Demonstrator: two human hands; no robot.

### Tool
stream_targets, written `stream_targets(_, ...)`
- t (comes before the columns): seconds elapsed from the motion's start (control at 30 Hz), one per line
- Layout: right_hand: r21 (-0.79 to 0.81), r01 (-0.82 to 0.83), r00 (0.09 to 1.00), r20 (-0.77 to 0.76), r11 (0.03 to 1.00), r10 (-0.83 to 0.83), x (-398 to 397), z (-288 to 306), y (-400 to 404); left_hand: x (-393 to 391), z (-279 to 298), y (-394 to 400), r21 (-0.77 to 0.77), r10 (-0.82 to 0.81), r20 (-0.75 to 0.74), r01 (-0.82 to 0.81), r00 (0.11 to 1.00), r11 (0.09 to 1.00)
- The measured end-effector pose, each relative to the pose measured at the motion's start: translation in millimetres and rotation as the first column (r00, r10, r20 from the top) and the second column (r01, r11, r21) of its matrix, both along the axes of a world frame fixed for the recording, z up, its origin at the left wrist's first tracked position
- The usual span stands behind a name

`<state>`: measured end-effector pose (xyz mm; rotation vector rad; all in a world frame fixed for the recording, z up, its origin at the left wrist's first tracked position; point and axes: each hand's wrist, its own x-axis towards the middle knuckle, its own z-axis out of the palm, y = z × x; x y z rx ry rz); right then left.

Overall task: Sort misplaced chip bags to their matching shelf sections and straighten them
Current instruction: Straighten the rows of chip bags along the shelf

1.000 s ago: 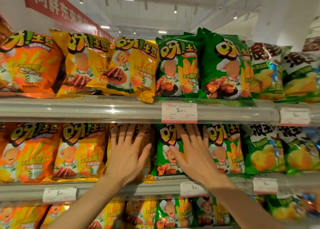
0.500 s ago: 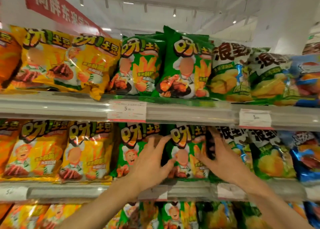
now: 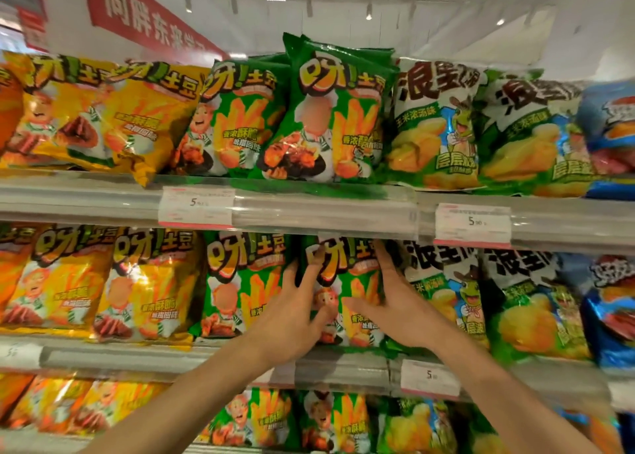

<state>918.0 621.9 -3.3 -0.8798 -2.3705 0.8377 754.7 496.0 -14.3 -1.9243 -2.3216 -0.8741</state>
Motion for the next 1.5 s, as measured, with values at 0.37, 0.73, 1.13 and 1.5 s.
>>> stream_targets(0.37,0.010,0.048,0.995,0.085,0.999,-0.048,1.0,12.4,-8.2,-3.2,9.2,-3.9,-0.013,-0.061,0.062,0.062,0.996,0.998)
stream_targets(0.73,0.344,0.093,0.964,0.203,0.934,-0.171,-0.4,38.3,-18.2,-0.6,32.4,2.4,0.006,0.003,0.043,-0.003,0.999,1.000)
stream_targets(1.13,0.733,0.225,0.918,0.063,0.642,-0.393,-58.4,-22.1,-50.6,-70.1,-5.7,-20.9,0.269,0.290,-0.516,-0.170,0.806,0.948)
stream_targets(1.5,0.730,0.248,0.908,0.054,0.637,-0.416,-60.8,-21.7,-54.1,-87.1,-9.1,-16.8,0.321,0.260,-0.458,-0.114,0.850,0.940)
